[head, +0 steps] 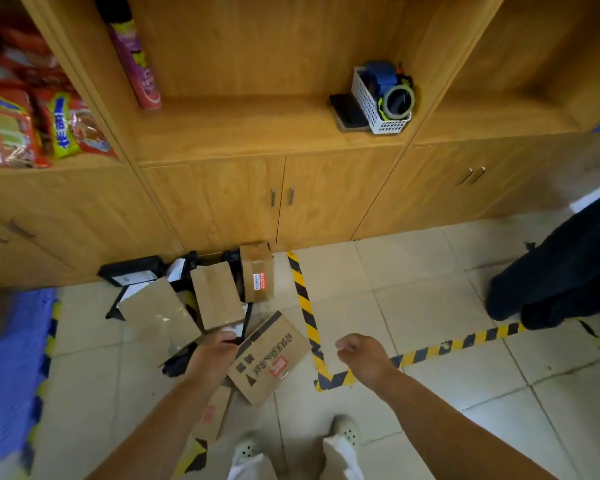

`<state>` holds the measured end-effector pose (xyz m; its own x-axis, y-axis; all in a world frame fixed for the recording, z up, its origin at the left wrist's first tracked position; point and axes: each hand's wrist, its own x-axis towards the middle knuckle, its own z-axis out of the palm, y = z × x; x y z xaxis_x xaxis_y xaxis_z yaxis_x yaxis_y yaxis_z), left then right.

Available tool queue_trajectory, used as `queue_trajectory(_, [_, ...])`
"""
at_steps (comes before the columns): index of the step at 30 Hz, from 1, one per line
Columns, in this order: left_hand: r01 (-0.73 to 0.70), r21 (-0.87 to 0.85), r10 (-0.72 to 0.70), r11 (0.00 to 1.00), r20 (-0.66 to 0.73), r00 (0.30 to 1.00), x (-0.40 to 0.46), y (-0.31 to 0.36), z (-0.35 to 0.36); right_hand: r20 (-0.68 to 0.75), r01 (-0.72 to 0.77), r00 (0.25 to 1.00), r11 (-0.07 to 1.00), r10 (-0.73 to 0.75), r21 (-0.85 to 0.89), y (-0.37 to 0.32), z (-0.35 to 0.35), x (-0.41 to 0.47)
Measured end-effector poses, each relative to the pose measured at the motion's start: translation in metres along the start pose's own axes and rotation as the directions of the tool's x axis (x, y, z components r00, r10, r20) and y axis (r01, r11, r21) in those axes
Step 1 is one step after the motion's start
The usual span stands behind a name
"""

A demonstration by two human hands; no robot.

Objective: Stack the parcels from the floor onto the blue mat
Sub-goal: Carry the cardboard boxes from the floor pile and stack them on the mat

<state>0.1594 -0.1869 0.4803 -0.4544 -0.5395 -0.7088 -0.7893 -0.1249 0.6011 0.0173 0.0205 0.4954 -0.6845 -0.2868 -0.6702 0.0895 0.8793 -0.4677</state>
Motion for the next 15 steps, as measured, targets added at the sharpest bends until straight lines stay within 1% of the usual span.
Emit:
queue_trajectory(3, [0.038,-0.04,-0.041,0.998,-0.068,0.997,0.008,-0.004,0.015,0.107,0.052,0.993,0.996,-0.044,-0.073,0.003,-0.002,0.036])
queue_trajectory(7, [0.15,-0.147,-0.168,0.978,-0.121,0.978,0.033,-0.023,0.04,0.233,0.116,0.97,0.974,-0.069,-0.192,0.015,0.001,0.087])
queue_trajectory(10, [0.17,-0.121,-0.19,0.978,-0.178,0.966,0.052,-0.041,0.065,0.296,0.146,0.953,0.959,-0.07,-0.244,0.03,0.008,0.125])
queue_trajectory(12, [0.191,-0.136,-0.215,0.972,-0.197,0.956,0.066,-0.053,0.083,0.328,0.16,0.943,0.945,-0.061,-0.284,0.04,0.013,0.15])
queue_trajectory(15, [0.237,-0.139,-0.258,0.962,-0.16,0.953,0.095,-0.081,0.107,0.349,0.169,0.936,0.928,-0.046,-0.331,0.055,0.027,0.191])
